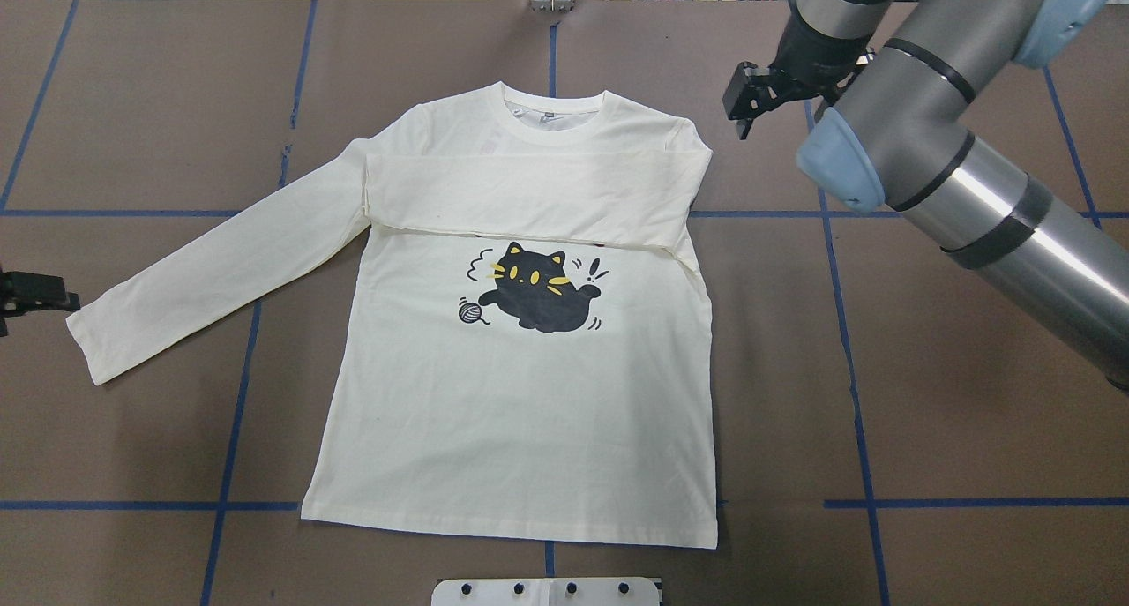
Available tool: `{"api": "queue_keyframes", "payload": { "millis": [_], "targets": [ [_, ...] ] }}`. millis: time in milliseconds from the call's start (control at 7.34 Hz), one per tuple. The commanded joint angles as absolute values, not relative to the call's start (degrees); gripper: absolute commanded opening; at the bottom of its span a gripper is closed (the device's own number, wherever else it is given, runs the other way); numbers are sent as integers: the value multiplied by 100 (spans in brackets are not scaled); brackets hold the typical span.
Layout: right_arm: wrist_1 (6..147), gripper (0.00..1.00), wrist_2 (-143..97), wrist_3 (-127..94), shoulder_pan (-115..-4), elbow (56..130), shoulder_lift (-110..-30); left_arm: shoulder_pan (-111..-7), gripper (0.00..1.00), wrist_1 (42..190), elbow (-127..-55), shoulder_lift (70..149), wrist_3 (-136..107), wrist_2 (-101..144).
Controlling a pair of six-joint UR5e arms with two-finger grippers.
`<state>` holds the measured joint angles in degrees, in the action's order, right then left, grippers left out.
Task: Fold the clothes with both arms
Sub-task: 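Release the sleeve and raise the right gripper away from the shirt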
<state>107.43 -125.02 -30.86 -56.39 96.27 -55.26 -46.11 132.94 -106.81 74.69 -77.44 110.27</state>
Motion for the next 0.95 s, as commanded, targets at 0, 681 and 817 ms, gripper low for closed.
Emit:
{"api": "queue_keyframes", "payload": {
  "millis": [0, 681, 817],
  "targets": [
    [10793, 100, -12533, -2883, -5695, 10158, -6124, -4298, 100, 13298, -10373, 7610, -7963, 10496],
    [10784, 100, -12507, -2971, -5669, 10178, -6161, -4289, 98, 13351, -9809, 7840, -7910, 10336],
    [10784, 100, -12507, -2971, -5669, 10178, -6161, -4289, 98, 13351, -9826, 7840, -7910, 10345]
  ]
}}
